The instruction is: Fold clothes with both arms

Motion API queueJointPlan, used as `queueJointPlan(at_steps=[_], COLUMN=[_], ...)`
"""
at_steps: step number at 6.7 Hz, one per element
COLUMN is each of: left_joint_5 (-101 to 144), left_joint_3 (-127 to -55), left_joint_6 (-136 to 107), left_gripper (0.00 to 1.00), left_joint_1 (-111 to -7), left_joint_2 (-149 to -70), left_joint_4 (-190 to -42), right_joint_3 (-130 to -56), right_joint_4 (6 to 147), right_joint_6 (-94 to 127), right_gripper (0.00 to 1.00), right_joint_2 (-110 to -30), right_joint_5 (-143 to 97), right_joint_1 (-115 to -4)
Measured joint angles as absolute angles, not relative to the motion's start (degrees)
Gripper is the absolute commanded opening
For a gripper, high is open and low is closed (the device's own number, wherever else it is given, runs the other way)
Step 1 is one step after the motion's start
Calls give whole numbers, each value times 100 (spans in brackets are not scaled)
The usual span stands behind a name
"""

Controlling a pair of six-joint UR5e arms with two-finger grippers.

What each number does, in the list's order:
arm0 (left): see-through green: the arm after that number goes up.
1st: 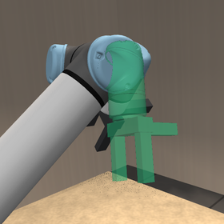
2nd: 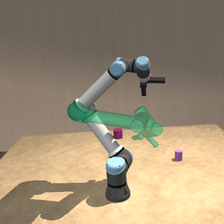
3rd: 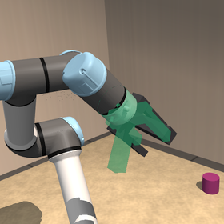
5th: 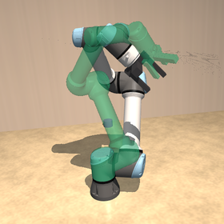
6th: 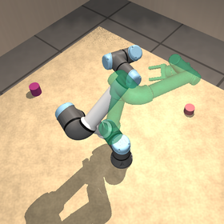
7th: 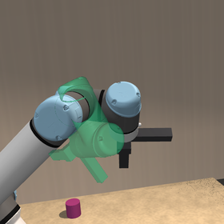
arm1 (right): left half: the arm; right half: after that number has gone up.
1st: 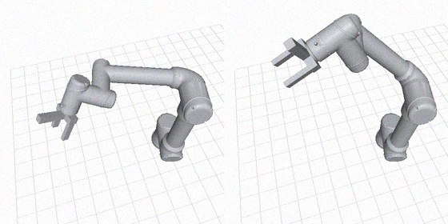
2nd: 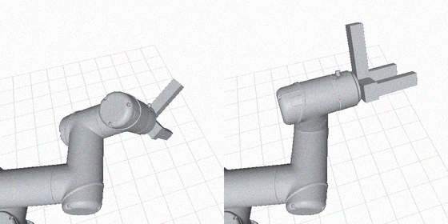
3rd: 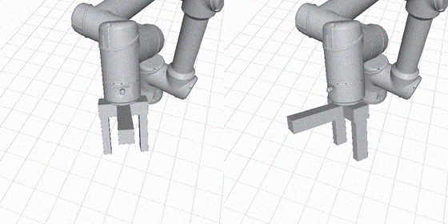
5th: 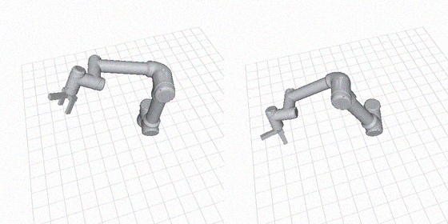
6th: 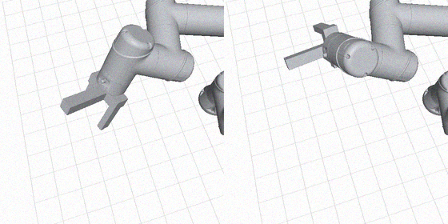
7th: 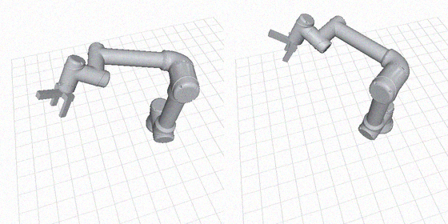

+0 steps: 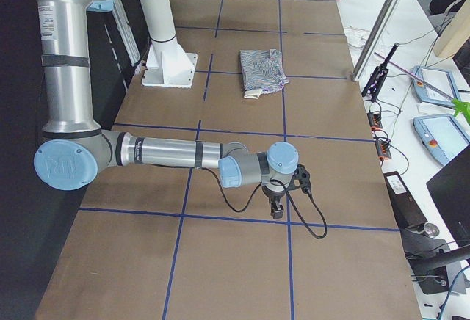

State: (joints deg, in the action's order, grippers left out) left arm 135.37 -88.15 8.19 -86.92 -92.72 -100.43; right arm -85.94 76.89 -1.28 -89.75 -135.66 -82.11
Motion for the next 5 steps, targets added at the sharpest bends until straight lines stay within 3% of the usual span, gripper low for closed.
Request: queueJointPlan(at_steps=[3, 5], left_joint_5=[13576, 13585], left_joint_3=[-9069, -9749], left_joint_6=[830, 828], left_gripper=[100, 100], left_joint_1=[-8689, -8695], left_joint_2=[-9009, -8893], left_joint_4=[-10138, -9531], right_joint_3=[-8636, -8934], right_joint_4=[7787, 8274], right_joint_6=[-258, -313], right_gripper=[100, 100], right_joint_2=[-9136, -9126], right_joint_5=[-13718, -13920], right_joint_1=[-8247, -8381])
